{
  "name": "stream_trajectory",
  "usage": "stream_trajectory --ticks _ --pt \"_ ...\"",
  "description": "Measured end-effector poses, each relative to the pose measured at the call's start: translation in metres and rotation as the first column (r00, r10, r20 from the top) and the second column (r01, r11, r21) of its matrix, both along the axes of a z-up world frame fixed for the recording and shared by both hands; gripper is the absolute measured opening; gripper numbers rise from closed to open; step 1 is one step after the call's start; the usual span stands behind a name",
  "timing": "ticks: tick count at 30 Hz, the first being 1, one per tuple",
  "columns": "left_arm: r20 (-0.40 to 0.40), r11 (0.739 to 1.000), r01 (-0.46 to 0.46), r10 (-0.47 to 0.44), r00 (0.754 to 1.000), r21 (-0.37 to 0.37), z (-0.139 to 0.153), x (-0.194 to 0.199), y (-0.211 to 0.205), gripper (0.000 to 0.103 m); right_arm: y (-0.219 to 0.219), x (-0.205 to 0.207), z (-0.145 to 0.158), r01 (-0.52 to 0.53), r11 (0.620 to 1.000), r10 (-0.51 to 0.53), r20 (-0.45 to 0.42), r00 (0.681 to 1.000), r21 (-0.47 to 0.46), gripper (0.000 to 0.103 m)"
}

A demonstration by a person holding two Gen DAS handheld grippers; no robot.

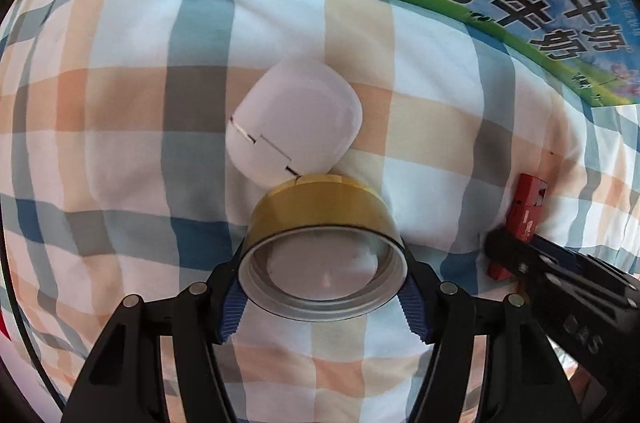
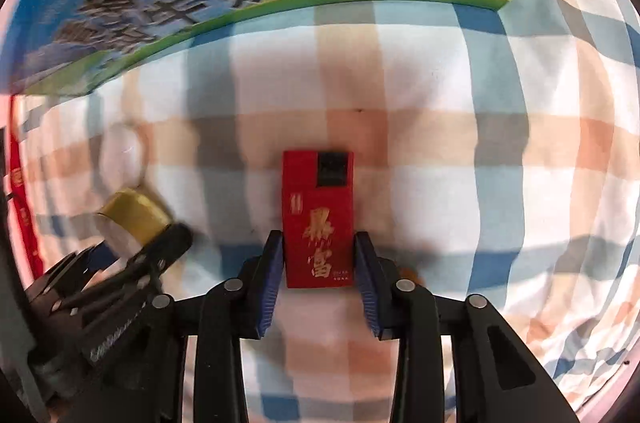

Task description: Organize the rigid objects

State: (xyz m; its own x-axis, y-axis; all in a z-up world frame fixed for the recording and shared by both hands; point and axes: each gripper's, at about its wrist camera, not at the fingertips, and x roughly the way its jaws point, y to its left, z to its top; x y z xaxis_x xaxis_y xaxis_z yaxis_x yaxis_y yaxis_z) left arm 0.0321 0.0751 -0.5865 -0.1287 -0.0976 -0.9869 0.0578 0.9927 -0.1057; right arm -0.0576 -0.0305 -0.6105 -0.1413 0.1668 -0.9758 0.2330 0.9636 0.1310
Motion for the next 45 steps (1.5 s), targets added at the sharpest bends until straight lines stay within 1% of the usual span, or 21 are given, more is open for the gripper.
stream_trajectory --ticks 2,4,7,8,9,15,16,18,21,22,24,26,29,31,32,33,35,37,41,43,45 --pt "0.002 1.0 0.002 -0.002 1.0 -0.002 0.002 -0.001 -0.002 0.062 0.006 0.002 -0.015 0.025 1.0 -0.025 -0.027 0.999 0.002 0.04" --pt "0.008 1.0 0.004 -0.004 1.0 -0.008 0.01 0.0 -0.003 0.062 0.007 0.002 -0.019 0.052 0.999 -0.052 -0.033 0.998 0.005 0.038" --pt "0.019 1.0 0.008 -0.008 1.0 -0.017 0.021 -0.004 -0.01 0.062 -0.01 -0.006 -0.014 0.047 0.999 -0.047 -0.013 0.999 0.015 0.037" --pt "0.024 1.0 0.009 -0.009 1.0 -0.018 0.025 -0.008 -0.01 0.062 -0.007 -0.011 -0.01 0.046 0.999 -0.046 -0.011 0.999 0.023 0.037" --pt "0.034 1.0 0.012 -0.011 0.999 -0.018 0.029 -0.011 -0.013 0.062 -0.024 -0.008 -0.007 0.045 0.999 -0.045 -0.008 0.999 0.03 0.037" --pt "0.09 0.999 0.019 -0.016 0.996 -0.038 0.064 -0.024 -0.02 0.062 -0.021 -0.037 0.012 0.063 0.994 -0.067 0.042 0.997 0.089 0.036" --pt "0.101 0.999 0.021 -0.017 0.995 -0.041 0.072 -0.025 -0.022 0.062 -0.03 -0.043 0.025 0.063 0.993 -0.068 0.052 0.996 0.096 0.036" --pt "0.131 0.998 0.018 -0.01 0.991 -0.057 0.09 -0.026 -0.024 0.062 -0.032 -0.058 0.038 0.066 0.991 -0.076 0.077 0.994 0.119 0.036" --pt "0.166 0.995 0.007 0.01 0.986 -0.102 0.12 -0.024 -0.025 0.062 -0.033 -0.062 0.066 0.071 0.985 -0.091 0.125 0.988 0.156 0.036" --pt "0.177 0.994 0.007 0.013 0.984 -0.112 0.129 -0.018 -0.017 0.062 -0.036 -0.041 0.081 0.068 0.984 -0.091 0.137 0.986 0.164 0.036" --pt "0.209 0.989 0.0 0.031 0.977 -0.145 0.152 -0.004 -0.011 0.062 -0.045 -0.025 0.108 0.065 0.982 -0.095 0.168 0.981 0.178 0.036" --pt "0.241 0.984 -0.005 0.048 0.969 -0.177 0.18 0.008 -0.007 0.062 -0.063 0.018 0.139 0.061 0.979 -0.099 0.194 0.976 0.192 0.036" --pt "0.282 0.979 -0.002 0.061 0.958 -0.205 0.216 0.03 -0.003 0.062 -0.084 0.02 0.179 0.053 0.974 -0.107 0.246 0.963 0.219 0.036" --pt "0.297 0.976 -0.002 0.069 0.952 -0.22 0.233 0.055 0.002 0.062 -0.107 0.041 0.219 0.048 0.971 -0.113 0.278 0.954 0.232 0.036" --pt "0.299 0.975 -0.001 0.069 0.952 -0.221 0.242 0.067 0.005 0.062 -0.109 0.05 0.233 0.042 0.971 -0.113 0.3 0.947 0.234 0.036" --pt "0.304 0.974 -0.008 0.078 0.95 -0.227 0.243 0.082 0.01 0.062 -0.1 0.066 0.243 0.041 0.971 -0.115 0.311 0.943 0.234 0.036" --pt "0.282 0.974 -0.005 0.071 0.957 -0.228 0.237 0.109 0.006 0.062 -0.095 0.088 0.251 0.023 0.974 -0.1 0.337 0.936 0.225 0.036" --pt "0.233 0.973 -0.013 0.068 0.97 -0.23 0.22 0.139 0.002 0.062 -0.087 0.108 0.244 0.007 0.977 -0.083 0.347 0.934 0.214 0.036" --pt "0.12 0.981 -0.014 0.037 0.992 -0.194 0.166 0.175 -0.01 0.062 -0.065 0.158 0.21 -0.037 0.983 -0.028 0.347 0.938 0.182 0.036" --pt "0.053 0.984 -0.019 0.028 0.998 -0.176 0.137 0.187 -0.012 0.062 -0.052 0.182 0.178 -0.051 0.984 -0.009 0.34 0.94 0.169 0.036" --pt "0.022 0.989 -0.004 0.007 1.0 -0.151 0.12 0.191 -0.014 0.062 -0.045 0.202 0.154 -0.064 0.986 0.011 0.322 0.947 0.155 0.036"
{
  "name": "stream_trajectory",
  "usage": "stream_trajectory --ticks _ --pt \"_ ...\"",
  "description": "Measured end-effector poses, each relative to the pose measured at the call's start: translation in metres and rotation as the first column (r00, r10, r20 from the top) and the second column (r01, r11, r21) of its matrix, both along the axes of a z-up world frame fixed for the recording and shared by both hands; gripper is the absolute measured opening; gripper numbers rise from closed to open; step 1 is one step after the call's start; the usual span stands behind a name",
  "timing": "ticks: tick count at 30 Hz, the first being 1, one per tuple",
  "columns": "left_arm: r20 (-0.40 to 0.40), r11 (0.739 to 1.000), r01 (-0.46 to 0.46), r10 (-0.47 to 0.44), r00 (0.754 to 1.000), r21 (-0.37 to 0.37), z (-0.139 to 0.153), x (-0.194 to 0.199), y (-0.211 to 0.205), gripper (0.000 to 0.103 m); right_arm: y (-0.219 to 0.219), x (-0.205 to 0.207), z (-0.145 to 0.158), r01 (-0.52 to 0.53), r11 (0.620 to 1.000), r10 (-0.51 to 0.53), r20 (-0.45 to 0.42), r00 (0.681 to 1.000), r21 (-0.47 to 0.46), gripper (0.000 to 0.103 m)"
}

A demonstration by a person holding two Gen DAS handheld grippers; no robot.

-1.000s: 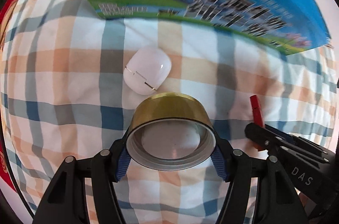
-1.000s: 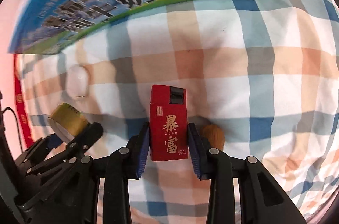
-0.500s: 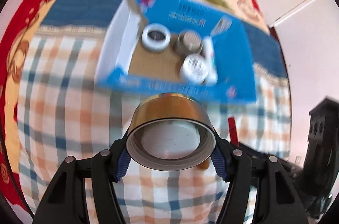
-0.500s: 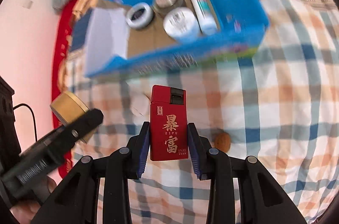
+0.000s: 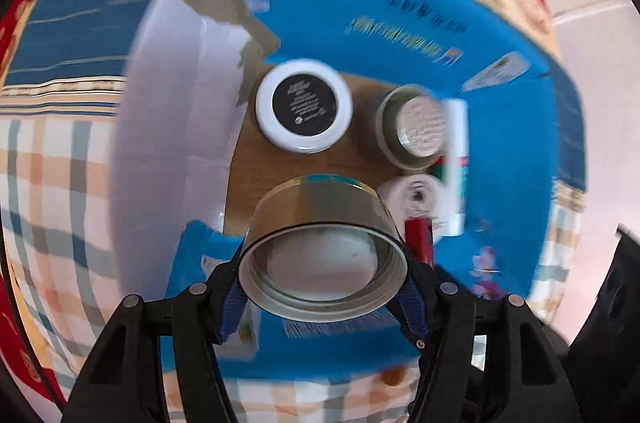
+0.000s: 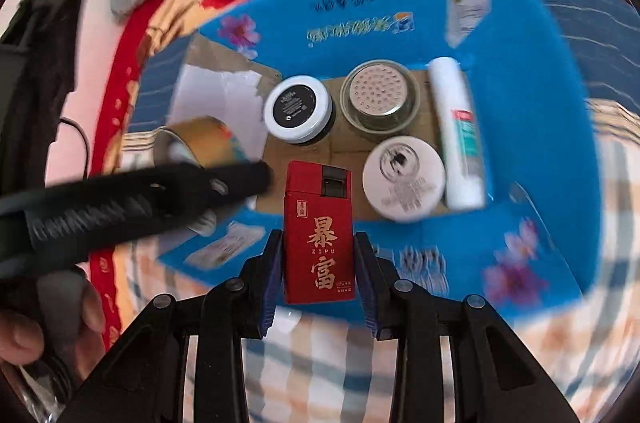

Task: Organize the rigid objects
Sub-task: 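Carry the tape roll and red box into the blue box and open both tools, then lift both open tools out of the box and back over the blanket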

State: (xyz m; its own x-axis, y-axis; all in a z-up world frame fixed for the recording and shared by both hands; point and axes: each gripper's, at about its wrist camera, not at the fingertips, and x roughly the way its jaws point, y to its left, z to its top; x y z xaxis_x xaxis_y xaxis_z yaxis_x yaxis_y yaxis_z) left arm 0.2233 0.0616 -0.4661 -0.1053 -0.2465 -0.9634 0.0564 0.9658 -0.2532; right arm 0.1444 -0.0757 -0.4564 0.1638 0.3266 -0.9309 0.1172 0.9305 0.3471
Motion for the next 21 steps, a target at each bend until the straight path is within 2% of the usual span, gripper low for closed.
stream_trajectory --ticks 8,13,18,21 --pt "-0.093 0.995 0.045 -0.037 0.995 0.089 -0.049 0.0 0.005 0.062 0.013 0.03 -0.068 -0.034 0.999 0.032 -0.106 0.994 -0.016 0.036" --pt "-0.134 0.986 0.121 -0.105 0.985 0.116 -0.063 -0.003 0.001 0.062 0.014 0.036 -0.088 -0.034 0.998 0.027 -0.131 0.991 -0.053 0.036" --pt "-0.122 0.991 0.102 -0.091 0.988 0.083 -0.05 -0.003 0.004 0.067 0.014 0.04 -0.098 -0.048 0.995 0.037 -0.14 0.989 -0.082 0.037" --pt "-0.108 0.996 0.083 -0.078 0.991 0.044 -0.035 -0.007 0.007 0.076 0.008 0.037 -0.095 -0.033 0.997 0.024 -0.15 0.988 -0.062 0.038"
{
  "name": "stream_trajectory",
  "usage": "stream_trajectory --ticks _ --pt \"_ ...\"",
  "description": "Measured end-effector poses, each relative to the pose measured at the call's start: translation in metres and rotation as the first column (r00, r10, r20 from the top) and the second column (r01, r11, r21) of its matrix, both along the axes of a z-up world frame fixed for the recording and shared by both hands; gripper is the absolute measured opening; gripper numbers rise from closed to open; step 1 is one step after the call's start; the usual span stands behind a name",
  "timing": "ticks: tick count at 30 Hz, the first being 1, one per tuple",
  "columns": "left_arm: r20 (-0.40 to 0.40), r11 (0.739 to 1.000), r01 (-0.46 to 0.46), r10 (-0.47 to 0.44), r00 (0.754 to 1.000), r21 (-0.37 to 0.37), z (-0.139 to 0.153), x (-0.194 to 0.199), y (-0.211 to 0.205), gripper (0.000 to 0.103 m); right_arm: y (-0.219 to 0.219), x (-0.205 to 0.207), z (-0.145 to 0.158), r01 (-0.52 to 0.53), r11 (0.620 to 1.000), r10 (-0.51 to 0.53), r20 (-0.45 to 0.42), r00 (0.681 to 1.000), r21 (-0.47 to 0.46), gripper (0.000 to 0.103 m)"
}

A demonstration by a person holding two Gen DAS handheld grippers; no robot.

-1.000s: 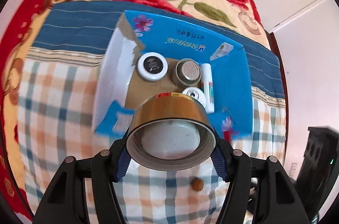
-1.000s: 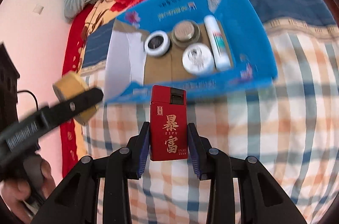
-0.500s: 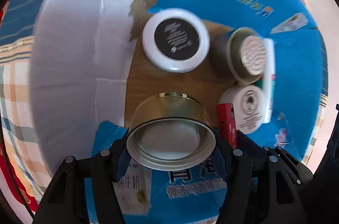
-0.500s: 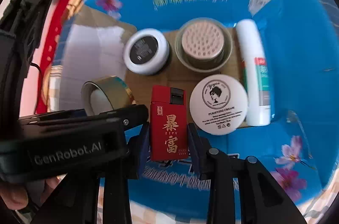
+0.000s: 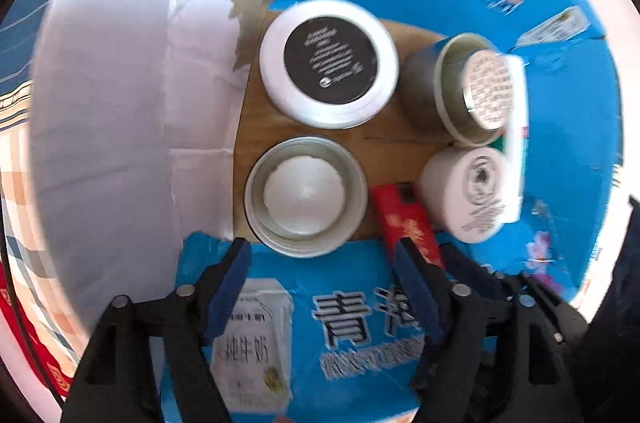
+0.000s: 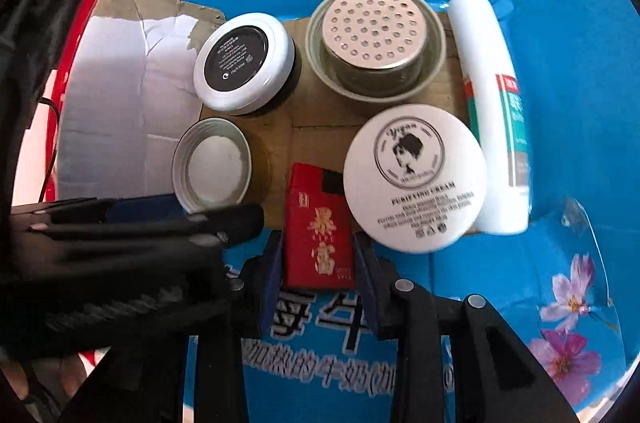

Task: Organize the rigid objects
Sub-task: 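Lift both open tools out of the box and back over the blanket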

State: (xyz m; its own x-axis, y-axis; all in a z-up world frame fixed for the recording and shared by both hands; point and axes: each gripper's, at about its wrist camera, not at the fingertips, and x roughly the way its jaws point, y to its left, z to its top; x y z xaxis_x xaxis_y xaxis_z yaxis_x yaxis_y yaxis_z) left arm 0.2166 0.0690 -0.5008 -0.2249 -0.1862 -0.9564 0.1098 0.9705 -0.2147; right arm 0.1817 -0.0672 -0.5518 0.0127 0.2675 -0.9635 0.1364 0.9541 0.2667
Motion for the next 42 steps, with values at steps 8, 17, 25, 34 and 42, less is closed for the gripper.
stream_trajectory --ticks 8,17,25,34,42 --pt "0.147 1.0 -0.02 0.021 0.989 -0.008 0.056 -0.017 0.009 0.103 -0.014 -0.021 0.03 0.002 1.0 -0.001 0.037 0.999 -0.022 0.076" --pt "0.343 0.995 0.008 -0.043 0.938 0.101 0.1 -0.034 0.01 0.103 -0.028 -0.035 0.074 0.08 0.977 -0.06 0.107 0.993 -0.198 0.103" --pt "0.456 0.992 -0.046 -0.012 0.89 0.117 0.131 -0.067 0.024 0.103 -0.024 -0.053 0.119 0.104 0.968 -0.065 0.171 0.983 -0.227 0.103" --pt "0.539 0.994 -0.077 0.02 0.842 0.083 0.181 -0.107 0.029 0.103 -0.017 -0.091 0.176 0.138 0.958 -0.067 0.273 0.96 -0.25 0.103" --pt "0.61 0.993 -0.079 0.01 0.792 0.086 0.209 -0.128 0.023 0.103 -0.016 -0.12 0.218 0.168 0.943 -0.058 0.355 0.933 -0.289 0.103"
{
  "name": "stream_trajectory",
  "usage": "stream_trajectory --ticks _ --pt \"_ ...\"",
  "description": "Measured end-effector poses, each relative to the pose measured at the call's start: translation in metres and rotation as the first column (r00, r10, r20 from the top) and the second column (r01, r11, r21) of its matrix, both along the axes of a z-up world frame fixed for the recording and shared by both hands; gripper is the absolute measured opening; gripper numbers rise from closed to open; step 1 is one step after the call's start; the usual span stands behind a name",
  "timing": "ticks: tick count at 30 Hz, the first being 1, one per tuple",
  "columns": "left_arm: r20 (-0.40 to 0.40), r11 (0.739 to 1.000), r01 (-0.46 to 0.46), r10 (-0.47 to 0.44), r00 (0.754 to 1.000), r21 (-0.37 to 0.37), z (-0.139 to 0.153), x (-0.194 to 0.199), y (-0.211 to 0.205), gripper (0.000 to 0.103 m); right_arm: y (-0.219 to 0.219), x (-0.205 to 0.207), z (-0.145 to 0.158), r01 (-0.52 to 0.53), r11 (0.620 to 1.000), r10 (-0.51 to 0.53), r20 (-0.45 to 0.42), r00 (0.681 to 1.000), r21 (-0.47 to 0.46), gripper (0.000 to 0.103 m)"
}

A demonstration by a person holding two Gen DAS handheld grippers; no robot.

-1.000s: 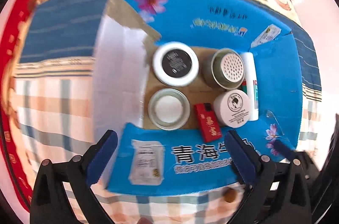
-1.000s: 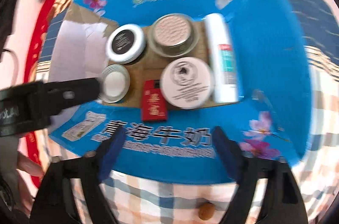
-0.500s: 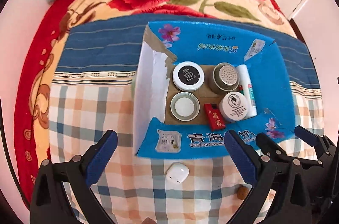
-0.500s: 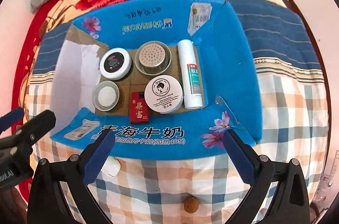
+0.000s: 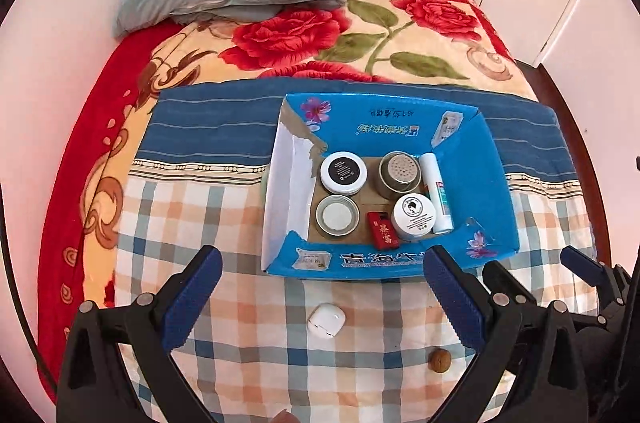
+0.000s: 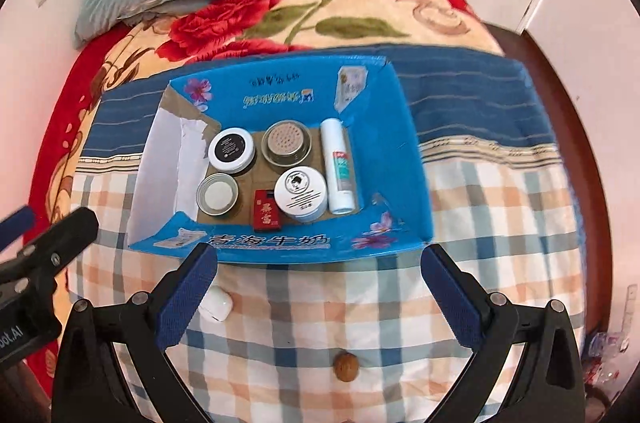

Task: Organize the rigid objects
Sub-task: 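Lift both open tools out of the box and back over the blanket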

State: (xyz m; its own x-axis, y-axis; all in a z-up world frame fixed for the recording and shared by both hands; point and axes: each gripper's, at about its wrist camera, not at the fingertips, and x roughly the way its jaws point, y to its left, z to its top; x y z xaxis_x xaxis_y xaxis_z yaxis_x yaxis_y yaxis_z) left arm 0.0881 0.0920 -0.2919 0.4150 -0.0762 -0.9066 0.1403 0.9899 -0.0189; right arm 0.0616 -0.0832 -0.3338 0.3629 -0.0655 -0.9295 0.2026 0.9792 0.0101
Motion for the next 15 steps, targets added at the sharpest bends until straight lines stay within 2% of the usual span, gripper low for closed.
stream_trajectory --ticks 6,15 --pt "-0.019 1.0 -0.002 0.002 1.0 -0.015 -0.003 -0.011 -0.001 0.103 -0.001 -0.015 0.006 -0.011 1.0 0.011 -0.009 1.0 0.01 0.103" --pt "-0.044 1.0 -0.013 0.012 0.999 -0.019 -0.018 -0.009 0.0 0.103 -0.004 -0.022 -0.003 -0.01 0.999 0.011 -0.015 1.0 0.034 0.103"
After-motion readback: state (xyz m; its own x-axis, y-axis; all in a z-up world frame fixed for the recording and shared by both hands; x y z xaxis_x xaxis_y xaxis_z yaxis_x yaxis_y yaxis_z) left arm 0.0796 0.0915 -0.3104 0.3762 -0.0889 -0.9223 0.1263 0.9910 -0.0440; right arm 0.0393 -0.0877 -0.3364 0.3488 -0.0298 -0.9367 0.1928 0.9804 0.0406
